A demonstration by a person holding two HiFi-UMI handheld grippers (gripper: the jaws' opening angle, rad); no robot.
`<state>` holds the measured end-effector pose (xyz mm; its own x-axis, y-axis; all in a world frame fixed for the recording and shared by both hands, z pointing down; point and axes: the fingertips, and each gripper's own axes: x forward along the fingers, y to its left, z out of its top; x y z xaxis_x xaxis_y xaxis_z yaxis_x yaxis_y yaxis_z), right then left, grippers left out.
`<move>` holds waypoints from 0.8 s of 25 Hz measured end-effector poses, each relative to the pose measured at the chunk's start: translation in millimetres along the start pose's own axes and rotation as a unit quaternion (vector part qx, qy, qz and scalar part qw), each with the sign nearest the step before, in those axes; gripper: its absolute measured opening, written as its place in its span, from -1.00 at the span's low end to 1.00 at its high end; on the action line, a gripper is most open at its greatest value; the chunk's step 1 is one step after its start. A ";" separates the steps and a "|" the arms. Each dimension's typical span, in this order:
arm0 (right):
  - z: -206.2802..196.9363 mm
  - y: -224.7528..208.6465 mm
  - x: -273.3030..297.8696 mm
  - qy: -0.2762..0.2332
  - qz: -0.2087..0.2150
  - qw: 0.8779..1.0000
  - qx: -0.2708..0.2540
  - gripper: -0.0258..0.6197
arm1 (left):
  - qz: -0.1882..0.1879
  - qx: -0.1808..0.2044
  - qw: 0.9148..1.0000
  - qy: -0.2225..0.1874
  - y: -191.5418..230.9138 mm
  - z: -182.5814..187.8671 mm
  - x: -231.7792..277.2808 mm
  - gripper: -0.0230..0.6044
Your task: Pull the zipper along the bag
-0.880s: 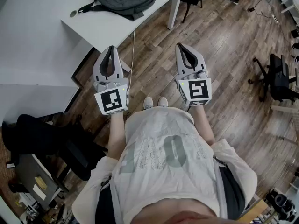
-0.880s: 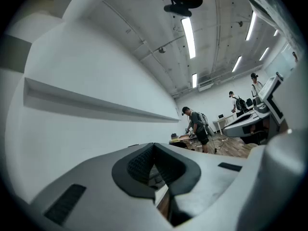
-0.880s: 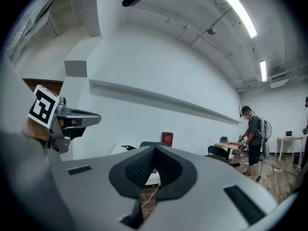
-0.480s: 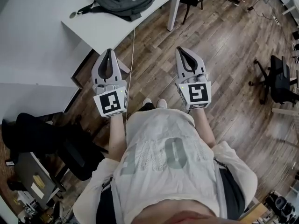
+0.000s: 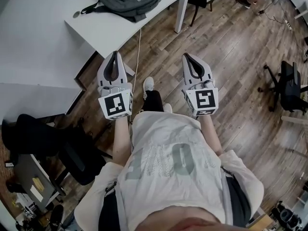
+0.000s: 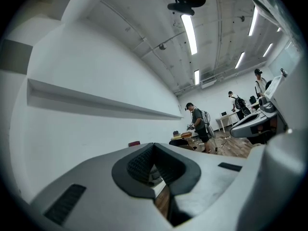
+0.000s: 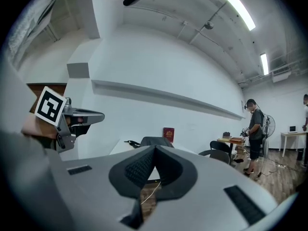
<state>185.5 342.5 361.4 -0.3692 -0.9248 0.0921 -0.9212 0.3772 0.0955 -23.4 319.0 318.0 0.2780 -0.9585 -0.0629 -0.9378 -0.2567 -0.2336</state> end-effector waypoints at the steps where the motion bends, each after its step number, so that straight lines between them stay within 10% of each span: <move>1: -0.8 -4.5 3.0 0.002 -0.006 1.000 -0.004 -0.83 | 0.000 0.002 1.000 -0.005 0.7 0.3 5.0 -0.85; 20: 30.8 -66.5 219.9 0.014 -0.043 0.999 -0.003 -0.83 | -0.019 -0.012 0.999 -0.041 110.4 -19.2 236.3 -0.85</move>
<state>161.8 112.5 344.8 -0.2841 -0.9523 0.1116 -0.9487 0.2960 0.1108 -65.3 61.8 296.0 0.3294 -0.9347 -0.1337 -0.9306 -0.2974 -0.2134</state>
